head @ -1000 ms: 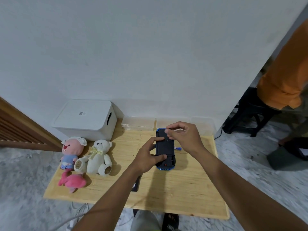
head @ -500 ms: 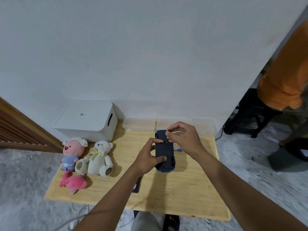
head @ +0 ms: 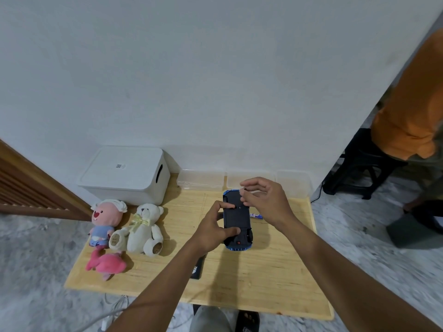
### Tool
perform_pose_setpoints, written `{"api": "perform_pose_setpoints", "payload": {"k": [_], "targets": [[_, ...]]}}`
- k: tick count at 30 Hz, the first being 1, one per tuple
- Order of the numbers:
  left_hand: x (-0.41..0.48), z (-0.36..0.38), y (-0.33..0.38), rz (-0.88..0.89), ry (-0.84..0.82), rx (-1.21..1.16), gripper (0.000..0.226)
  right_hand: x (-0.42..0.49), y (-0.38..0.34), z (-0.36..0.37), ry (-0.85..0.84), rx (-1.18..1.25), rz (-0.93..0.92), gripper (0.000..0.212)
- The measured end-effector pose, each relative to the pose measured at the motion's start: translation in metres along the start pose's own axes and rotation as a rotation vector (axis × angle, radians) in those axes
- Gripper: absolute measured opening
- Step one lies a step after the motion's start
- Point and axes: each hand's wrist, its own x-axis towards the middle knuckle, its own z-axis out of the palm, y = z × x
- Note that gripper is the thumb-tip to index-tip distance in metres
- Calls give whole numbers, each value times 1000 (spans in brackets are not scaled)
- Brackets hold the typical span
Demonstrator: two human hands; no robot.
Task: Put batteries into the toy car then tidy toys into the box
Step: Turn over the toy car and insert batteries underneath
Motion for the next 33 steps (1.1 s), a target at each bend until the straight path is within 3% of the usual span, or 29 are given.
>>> {"api": "perform_pose_setpoints", "payload": {"k": [13,21,33], "targets": [[5,-3,3,-4,2,4,56,5,1,1,-25,29,8,14],[12,-5,1,-10,12,-11,56,10,3,-1,-15,0,21,6],[17,-5,1,-18,27,20,55,18,5,-2,-8,-76,-31,18]]}}
